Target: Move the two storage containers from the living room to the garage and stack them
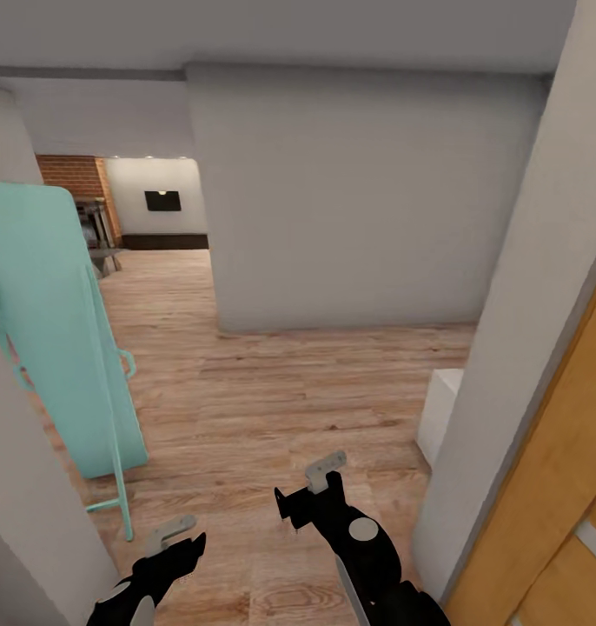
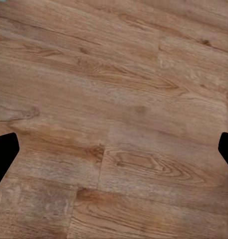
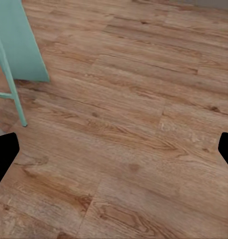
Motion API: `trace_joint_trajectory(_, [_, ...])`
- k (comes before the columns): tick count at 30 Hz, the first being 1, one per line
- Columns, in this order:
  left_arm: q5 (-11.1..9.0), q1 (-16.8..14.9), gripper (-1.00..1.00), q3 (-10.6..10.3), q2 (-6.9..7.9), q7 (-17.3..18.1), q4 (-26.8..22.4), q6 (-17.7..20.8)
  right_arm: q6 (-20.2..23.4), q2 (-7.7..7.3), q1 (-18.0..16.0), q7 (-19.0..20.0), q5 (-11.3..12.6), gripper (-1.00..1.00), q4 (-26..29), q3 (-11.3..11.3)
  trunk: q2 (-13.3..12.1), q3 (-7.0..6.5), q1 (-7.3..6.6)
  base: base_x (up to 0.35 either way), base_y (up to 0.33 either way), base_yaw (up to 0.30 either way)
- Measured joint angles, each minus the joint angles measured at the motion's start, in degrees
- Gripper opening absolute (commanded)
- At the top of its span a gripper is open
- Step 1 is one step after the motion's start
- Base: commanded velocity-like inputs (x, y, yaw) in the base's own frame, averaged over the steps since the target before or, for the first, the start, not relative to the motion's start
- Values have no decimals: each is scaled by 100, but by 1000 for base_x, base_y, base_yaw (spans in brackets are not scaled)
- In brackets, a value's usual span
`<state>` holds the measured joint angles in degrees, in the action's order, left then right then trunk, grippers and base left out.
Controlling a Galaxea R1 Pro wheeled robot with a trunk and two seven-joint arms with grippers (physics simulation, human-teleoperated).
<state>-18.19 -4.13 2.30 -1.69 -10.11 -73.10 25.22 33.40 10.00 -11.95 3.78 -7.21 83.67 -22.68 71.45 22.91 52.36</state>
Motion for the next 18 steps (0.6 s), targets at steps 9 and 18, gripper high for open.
trace_joint_trajectory(9, [0, 0, 100, 7, 33, 0, 25, 0, 0, 0, 0, 0, 0, 100, 0, 0, 0, 0, 0, 337, 0, 0])
trace_joint_trajectory(18, [0, 0, 100, 7, 65, -2, 31, 0, 0, 0, 0, 0, 0, 100, 0, 0, 0, 0, 0, 337, 0, 0])
